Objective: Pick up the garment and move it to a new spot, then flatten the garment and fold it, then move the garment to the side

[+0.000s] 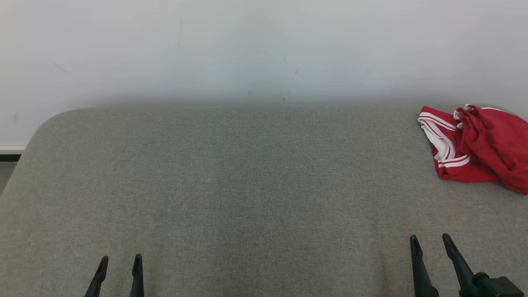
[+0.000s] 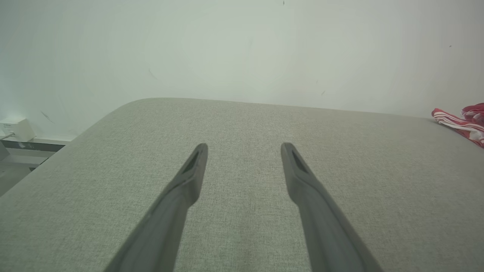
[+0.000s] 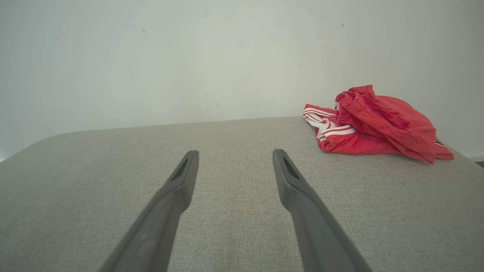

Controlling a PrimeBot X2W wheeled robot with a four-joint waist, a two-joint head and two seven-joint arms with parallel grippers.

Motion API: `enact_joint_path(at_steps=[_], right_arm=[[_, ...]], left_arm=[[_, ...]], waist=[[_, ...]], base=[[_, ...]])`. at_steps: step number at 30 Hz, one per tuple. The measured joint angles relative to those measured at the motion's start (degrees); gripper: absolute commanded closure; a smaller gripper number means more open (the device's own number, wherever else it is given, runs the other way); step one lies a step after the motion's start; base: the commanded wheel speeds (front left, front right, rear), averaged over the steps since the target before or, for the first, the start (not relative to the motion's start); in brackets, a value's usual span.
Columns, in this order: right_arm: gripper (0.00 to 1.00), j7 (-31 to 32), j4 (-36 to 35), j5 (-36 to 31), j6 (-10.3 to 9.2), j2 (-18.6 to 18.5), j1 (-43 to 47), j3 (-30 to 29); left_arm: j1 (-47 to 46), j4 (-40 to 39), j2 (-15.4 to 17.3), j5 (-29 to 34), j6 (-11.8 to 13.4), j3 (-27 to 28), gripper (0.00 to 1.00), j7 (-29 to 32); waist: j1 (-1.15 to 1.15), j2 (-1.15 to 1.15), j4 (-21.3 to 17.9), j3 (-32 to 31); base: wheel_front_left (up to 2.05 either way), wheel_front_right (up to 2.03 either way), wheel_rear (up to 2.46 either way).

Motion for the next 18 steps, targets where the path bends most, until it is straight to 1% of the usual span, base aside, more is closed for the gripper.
enact_joint_path(at_steps=[5, 6, 11, 18], right_arm=[[0.0, 0.0, 0.0, 0.0, 0.0, 0.0, 0.0, 0.0], [1.0, 0.0, 0.3, 0.0, 0.01, 0.0, 0.0, 0.0], [1.0, 0.1, 2.9, 0.4, 0.01, 0.3, 0.6, 0.2], [1.0, 1.5, 3.6, 8.3, 0.01, 0.3, 0.2, 0.1]], left_arm=[[0.0, 0.4, -0.1, 0.3, 0.0, 0.1, 0.0, 0.0], [0.0, 0.6, -0.1, 0.3, 0.0, 0.1, 1.0, 0.0], [0.3, 3.1, -1.0, 0.0, 0.0, -0.2, 1.0, 0.6], [0.1, 3.6, -1.5, -7.1, -0.1, 0.4, 1.0, 2.7]], waist=[[0.0, 0.0, 0.1, -0.2], [0.0, 0.0, 0.1, -0.2], [0.0, 0.0, 0.1, -0.2], [0.0, 0.0, 0.0, -0.1]], base=[[0.0, 0.0, 0.0], [0.0, 0.0, 0.0], [0.0, 0.0, 0.0], [0.0, 0.0, 0.0]])
